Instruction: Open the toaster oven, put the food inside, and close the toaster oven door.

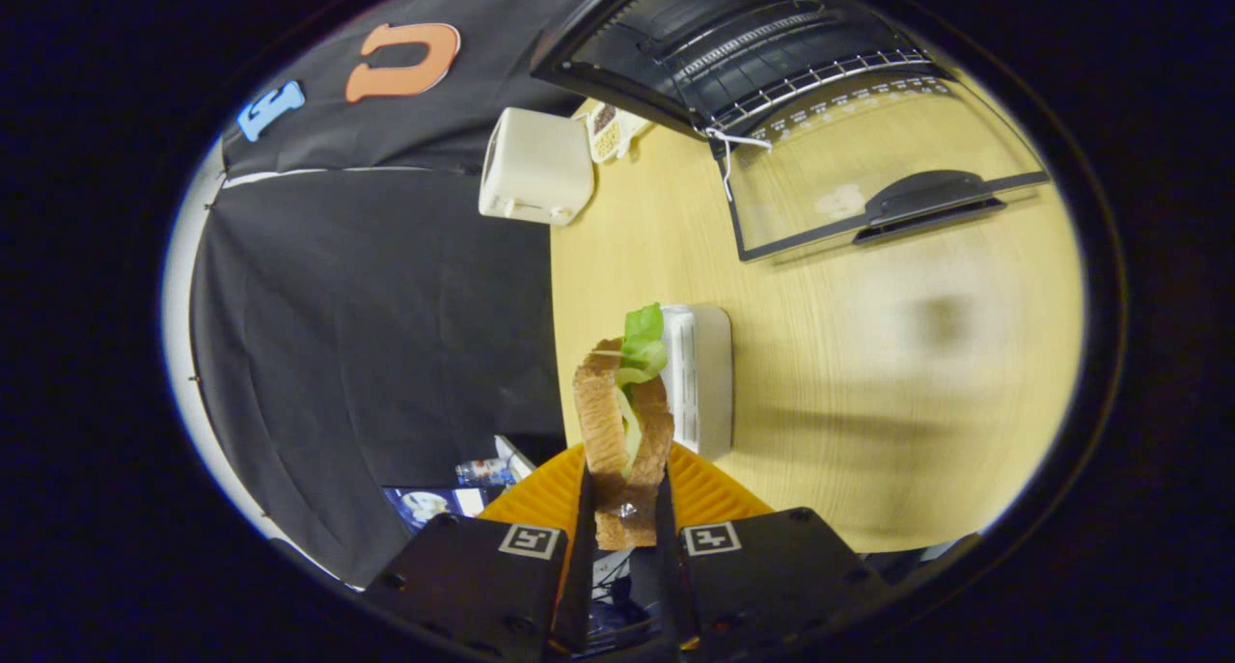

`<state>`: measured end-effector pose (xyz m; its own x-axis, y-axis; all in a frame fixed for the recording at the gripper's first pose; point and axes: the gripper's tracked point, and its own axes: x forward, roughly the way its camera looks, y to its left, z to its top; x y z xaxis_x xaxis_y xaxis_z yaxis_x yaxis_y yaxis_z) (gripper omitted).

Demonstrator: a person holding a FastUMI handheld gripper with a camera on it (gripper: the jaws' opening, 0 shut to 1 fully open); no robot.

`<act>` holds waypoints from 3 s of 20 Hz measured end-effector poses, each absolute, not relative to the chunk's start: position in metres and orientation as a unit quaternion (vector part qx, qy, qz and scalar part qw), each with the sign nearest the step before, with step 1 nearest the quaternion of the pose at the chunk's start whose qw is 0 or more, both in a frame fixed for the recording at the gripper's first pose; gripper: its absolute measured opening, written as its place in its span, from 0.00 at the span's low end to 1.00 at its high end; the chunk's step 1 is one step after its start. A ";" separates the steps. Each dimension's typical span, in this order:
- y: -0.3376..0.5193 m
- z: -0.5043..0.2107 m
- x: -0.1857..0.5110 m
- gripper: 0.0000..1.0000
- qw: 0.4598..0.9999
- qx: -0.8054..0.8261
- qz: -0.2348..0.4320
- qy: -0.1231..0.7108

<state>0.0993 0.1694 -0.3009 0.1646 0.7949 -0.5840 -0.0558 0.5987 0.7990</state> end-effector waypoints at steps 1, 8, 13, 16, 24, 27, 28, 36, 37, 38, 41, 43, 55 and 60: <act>0.163 -0.291 0.103 0.33 0.696 0.333 0.308 0.557; 0.085 -0.231 0.142 0.33 0.766 0.369 0.261 0.458; 0.033 -0.231 0.184 0.33 0.801 0.422 0.185 0.382; 0.016 -0.245 0.216 0.33 0.793 0.477 0.144 0.351; 0.021 -0.268 0.320 0.33 0.763 0.589 0.102 0.246; 0.019 -0.284 0.352 0.33 0.749 0.619 0.075 0.226; 0.020 -0.285 0.360 0.33 0.741 0.632 0.069 0.217; 0.043 -0.296 0.384 0.57 0.773 0.590 0.044 0.229; 0.046 -0.294 0.384 0.64 0.786 0.566 0.050 0.244; 0.052 -0.295 0.380 0.71 0.799 0.538 0.053 0.264; 0.061 -0.298 0.369 0.85 0.818 0.483 0.060 0.308; 0.061 -0.299 0.357 0.95 0.832 0.443 0.060 0.329; 0.026 -0.294 0.258 0.98 0.893 0.239 0.066 0.376; 0.004 -0.313 0.209 0.99 0.921 0.131 0.060 0.362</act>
